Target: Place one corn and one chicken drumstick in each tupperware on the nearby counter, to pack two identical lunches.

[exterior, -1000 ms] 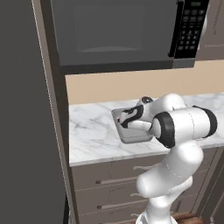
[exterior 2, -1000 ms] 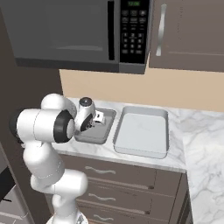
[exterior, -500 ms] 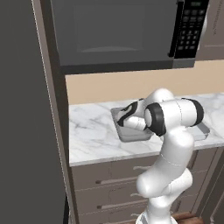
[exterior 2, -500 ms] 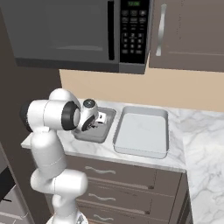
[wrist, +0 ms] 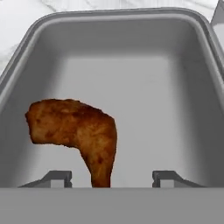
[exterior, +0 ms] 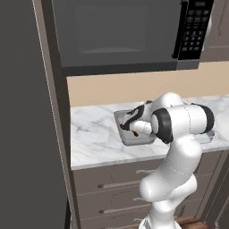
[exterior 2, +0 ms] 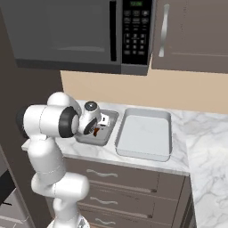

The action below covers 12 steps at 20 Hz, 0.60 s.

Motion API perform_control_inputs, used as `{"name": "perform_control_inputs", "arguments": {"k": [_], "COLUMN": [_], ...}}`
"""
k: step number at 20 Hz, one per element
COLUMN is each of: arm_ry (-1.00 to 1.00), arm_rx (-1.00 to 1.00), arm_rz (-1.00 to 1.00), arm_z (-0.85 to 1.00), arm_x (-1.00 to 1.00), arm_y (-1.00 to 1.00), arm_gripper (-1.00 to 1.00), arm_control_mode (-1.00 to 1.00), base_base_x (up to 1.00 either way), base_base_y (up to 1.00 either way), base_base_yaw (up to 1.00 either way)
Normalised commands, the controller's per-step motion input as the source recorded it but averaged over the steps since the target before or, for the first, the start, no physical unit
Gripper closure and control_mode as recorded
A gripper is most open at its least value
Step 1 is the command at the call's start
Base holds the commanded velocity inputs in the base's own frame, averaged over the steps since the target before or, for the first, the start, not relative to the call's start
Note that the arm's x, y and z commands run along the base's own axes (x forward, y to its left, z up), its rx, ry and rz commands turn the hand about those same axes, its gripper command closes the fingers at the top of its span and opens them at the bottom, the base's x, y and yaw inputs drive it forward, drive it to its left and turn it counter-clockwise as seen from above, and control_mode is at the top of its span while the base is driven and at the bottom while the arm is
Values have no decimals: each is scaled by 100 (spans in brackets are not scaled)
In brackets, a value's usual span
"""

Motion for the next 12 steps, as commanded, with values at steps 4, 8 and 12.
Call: {"name": "perform_control_inputs", "arguments": {"k": [4,8,12], "arm_ry": [0,0,0], "arm_rx": [0,0,0], "arm_rz": [-10,-5,0], "arm_z": [82,78,66], "arm_x": [-9,-47,-87], "arm_y": [-1,0,0], "arm_gripper": [-100,-100,-100], "arm_control_mode": [-100,-100,-100], "base_base_x": [0,0,0], "base_base_y": [0,0,0], "base_base_yaw": [0,0,0]}}
